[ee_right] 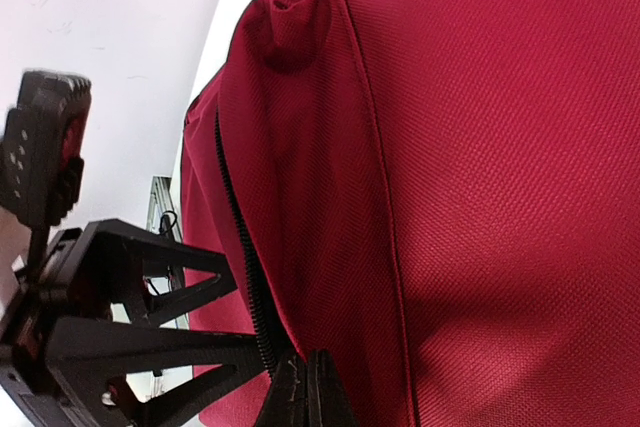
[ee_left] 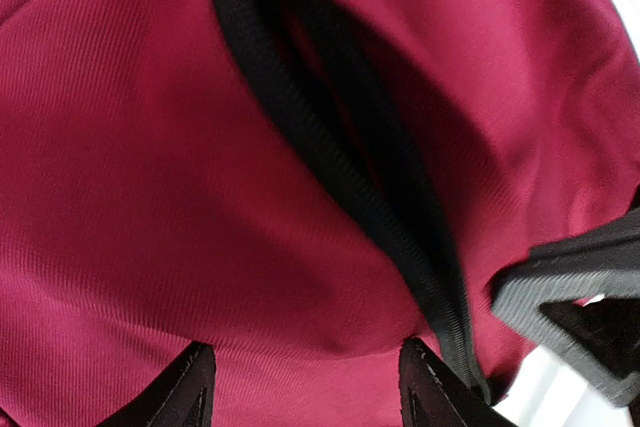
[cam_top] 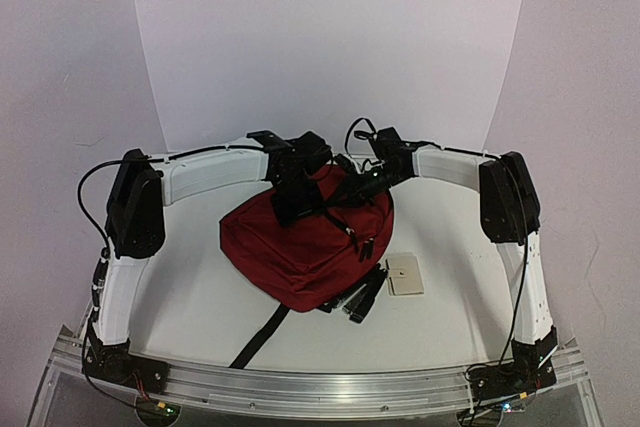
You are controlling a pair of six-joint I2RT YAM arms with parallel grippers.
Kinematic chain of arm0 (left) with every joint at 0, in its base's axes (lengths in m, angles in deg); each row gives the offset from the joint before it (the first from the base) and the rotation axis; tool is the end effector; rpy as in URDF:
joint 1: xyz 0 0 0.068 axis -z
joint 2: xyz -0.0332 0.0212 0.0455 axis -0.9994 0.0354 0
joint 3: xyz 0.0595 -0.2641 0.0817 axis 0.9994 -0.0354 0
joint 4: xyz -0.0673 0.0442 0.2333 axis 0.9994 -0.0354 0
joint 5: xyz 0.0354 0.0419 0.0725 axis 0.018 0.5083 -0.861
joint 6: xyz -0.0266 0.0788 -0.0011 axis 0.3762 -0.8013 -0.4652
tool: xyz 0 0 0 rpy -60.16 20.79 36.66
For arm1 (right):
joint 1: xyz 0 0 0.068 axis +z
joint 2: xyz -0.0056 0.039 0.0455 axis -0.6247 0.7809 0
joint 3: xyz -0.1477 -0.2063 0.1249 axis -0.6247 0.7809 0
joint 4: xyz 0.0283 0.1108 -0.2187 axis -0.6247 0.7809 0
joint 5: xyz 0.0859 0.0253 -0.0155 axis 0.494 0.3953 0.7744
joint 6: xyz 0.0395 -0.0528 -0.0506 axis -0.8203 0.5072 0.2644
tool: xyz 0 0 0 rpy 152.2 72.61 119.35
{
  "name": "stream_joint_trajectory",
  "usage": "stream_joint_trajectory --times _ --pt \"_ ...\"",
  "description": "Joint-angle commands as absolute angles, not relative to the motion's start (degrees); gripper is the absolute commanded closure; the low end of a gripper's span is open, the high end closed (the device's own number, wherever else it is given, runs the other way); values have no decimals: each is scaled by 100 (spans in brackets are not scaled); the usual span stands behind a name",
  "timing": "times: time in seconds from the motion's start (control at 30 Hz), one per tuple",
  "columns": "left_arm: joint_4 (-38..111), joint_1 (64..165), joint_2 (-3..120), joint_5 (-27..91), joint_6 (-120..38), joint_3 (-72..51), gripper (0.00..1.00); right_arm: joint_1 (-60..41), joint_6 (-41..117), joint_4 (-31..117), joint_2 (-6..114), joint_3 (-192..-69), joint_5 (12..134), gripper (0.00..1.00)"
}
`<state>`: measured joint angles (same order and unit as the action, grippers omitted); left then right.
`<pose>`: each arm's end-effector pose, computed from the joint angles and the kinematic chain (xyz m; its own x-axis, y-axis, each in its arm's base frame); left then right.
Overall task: Pack the student bag
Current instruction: Adjust the student bag at the center of the board.
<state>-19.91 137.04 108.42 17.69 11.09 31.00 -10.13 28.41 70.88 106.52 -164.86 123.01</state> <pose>0.3169 -0.3535 0.2118 -0.9140 -0.3102 -0.2615 -0.2242 0.9234 -0.3115 0.4213 0.2989 0.1864 -0.8647 -0.2976 -0.4046 -0.4893 0.3170 0.8125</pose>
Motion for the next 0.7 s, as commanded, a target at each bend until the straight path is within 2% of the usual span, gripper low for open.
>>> stream_joint_trajectory --times 0.0,0.2,0.43,0.5,0.67 --pt "-1652 13666 10635 1706 967 3173 37 -1016 2766 6955 10230 -16323 12445 100" --pt "-1629 13665 10717 1642 948 3287 33 -1004 2755 6939 10203 -16275 12445 100" --pt "-1619 13594 11010 1720 1012 3336 20 -1004 2719 6912 10217 -16305 12461 100" --pt "-1774 13519 11148 1914 1129 3367 22 -1008 2717 6908 10222 -16341 12459 100" --pt "-2356 13456 11337 2058 1221 3459 39 -1016 2723 6911 10220 -16486 12446 100"
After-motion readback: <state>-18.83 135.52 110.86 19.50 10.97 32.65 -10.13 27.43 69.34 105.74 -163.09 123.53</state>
